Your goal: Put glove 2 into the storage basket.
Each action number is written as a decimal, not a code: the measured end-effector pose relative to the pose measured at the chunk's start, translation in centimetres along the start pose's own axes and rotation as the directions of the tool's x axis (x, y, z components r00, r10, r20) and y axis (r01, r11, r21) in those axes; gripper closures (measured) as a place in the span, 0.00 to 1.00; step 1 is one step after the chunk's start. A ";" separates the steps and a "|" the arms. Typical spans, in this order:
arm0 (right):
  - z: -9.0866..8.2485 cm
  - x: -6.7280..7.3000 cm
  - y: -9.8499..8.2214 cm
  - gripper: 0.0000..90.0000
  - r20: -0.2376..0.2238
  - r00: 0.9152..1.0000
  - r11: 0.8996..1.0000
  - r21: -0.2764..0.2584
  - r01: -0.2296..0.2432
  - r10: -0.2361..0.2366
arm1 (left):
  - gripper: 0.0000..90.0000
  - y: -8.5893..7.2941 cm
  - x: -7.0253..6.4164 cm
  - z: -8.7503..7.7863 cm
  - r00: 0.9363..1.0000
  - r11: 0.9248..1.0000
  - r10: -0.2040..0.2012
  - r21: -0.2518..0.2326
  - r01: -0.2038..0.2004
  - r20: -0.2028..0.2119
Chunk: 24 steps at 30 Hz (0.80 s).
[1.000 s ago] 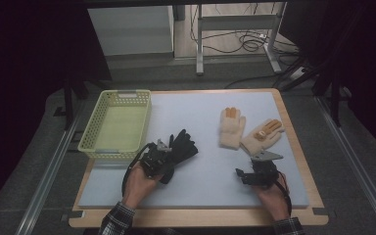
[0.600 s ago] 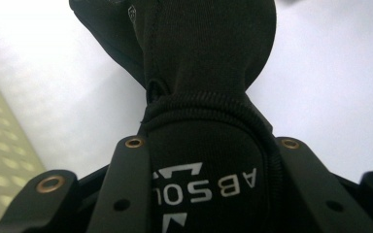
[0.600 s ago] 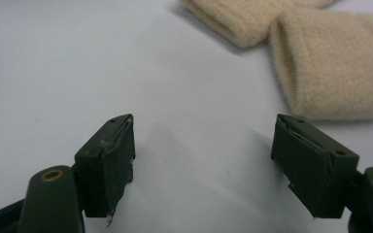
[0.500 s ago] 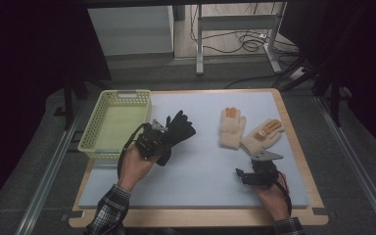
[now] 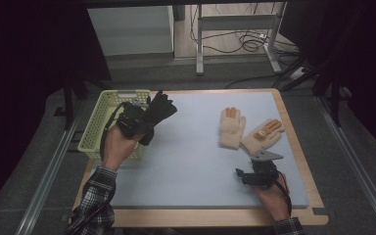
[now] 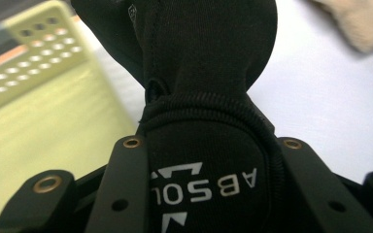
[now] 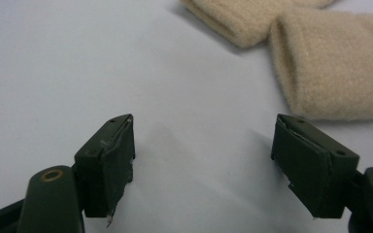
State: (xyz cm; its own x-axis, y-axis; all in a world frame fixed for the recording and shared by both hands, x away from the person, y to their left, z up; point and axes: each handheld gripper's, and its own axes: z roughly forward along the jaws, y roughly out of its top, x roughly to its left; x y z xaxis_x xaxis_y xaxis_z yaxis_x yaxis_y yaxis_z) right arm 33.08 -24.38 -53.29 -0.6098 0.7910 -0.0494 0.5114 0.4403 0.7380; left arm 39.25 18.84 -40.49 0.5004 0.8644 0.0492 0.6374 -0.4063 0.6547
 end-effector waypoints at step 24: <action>0.0 0.0 0.0 0.26 0.000 1.000 1.000 0.000 0.000 0.000 | 0.71 -2.5 9.9 1.8 0.982 0.989 -0.137 0.042 0.143 -0.128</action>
State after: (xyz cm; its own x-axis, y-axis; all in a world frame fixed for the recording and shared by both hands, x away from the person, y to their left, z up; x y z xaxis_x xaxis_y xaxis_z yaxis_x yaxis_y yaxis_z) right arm 33.09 -24.38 -53.30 -0.6096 0.7911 -0.0493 0.5114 0.4401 0.7381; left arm 43.62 27.86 -42.99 0.3290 0.9427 0.0553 0.7264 -0.2901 0.6231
